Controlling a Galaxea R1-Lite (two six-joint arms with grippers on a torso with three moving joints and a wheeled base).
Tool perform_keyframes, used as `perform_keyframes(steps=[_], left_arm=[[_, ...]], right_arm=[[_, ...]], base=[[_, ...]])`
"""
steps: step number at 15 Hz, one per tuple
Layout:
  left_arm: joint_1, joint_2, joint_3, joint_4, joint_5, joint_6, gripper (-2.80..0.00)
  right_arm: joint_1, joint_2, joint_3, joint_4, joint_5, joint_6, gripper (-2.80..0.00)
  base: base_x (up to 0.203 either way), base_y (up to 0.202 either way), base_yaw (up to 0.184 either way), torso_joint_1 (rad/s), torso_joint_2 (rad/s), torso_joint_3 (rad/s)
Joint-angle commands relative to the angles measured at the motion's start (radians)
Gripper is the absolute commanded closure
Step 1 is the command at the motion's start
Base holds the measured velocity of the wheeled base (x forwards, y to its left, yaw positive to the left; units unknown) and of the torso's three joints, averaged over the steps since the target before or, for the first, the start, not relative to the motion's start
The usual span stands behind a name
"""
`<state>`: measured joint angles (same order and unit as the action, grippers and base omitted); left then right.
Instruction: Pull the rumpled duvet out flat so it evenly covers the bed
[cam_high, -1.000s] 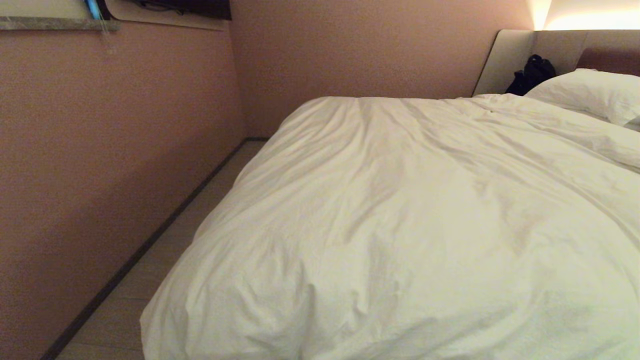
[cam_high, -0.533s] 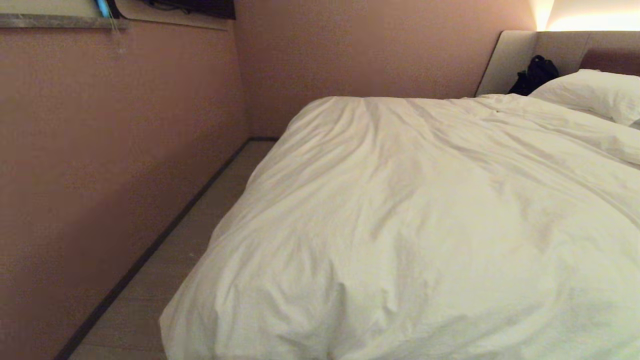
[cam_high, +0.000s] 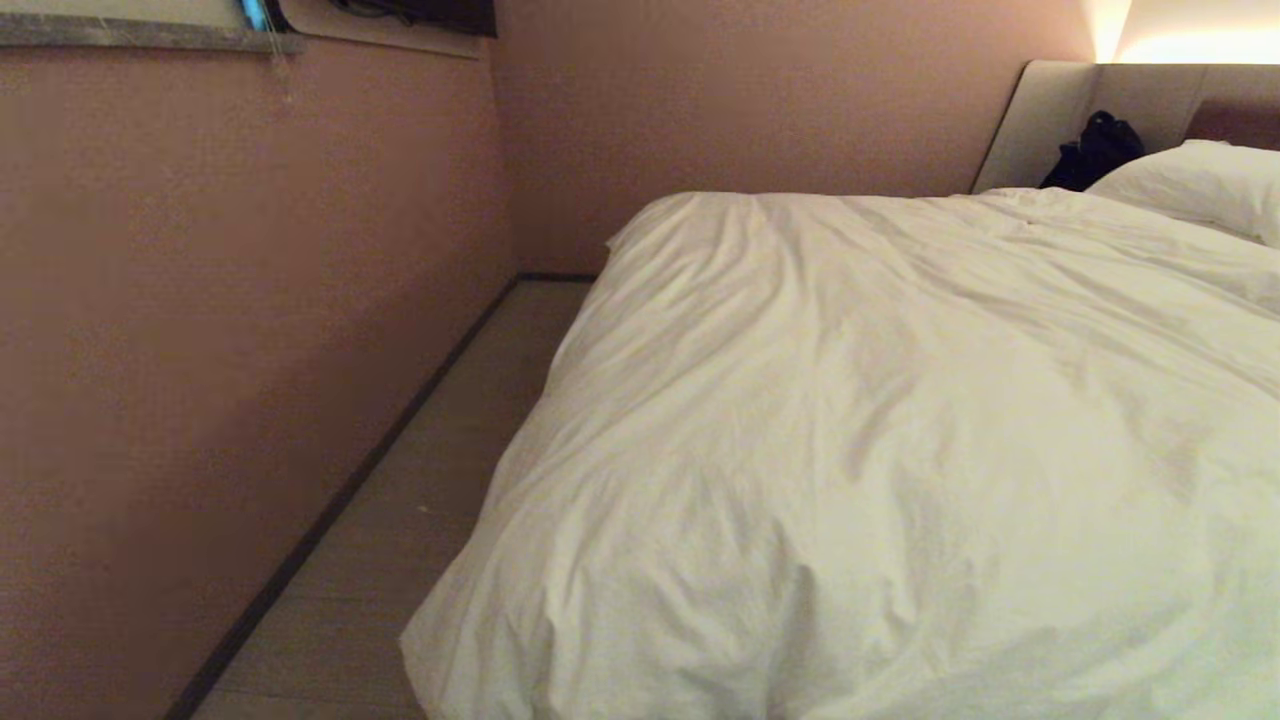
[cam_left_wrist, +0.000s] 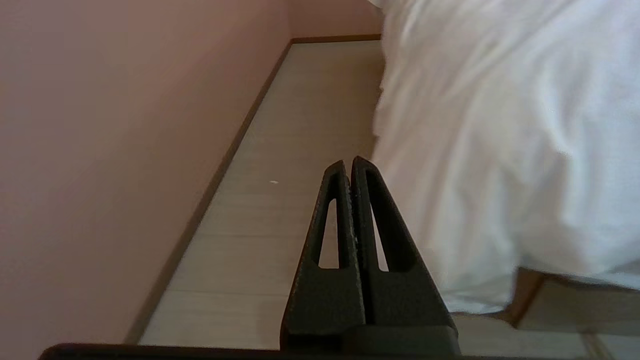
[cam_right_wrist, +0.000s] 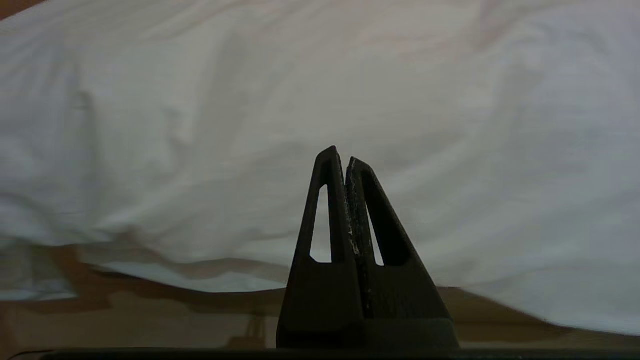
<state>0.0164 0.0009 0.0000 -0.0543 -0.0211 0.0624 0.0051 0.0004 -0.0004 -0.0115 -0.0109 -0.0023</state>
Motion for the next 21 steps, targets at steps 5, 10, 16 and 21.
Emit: perform_keyframes(steps=[5,10,16,21], left_arm=[[0.000,0.001,0.000,0.001,0.001,-0.006,0.00],[0.000,0.001,0.000,-0.001,0.000,-0.006,0.00],[0.000,0.001,0.000,-0.001,0.000,-0.002,0.00],[0.000,0.001,0.000,0.001,0.000,-0.001,0.00]], right_arm=[[0.000,0.000,-0.001,-0.001,0.001,-0.001,0.00],[0.001,0.000,0.000,-0.001,0.000,-0.001,0.00],[0.001,0.000,-0.001,-0.001,0.000,-0.001,0.00],[-0.001,0.000,0.000,-0.001,0.000,-0.001,0.00]], base=[[0.000,0.176,0.001,0.004,0.00,0.003],[0.000,0.013,0.001,0.000,0.00,0.000],[0.000,0.000,0.000,0.000,0.00,0.000],[0.000,0.000,0.000,0.000,0.00,0.000]])
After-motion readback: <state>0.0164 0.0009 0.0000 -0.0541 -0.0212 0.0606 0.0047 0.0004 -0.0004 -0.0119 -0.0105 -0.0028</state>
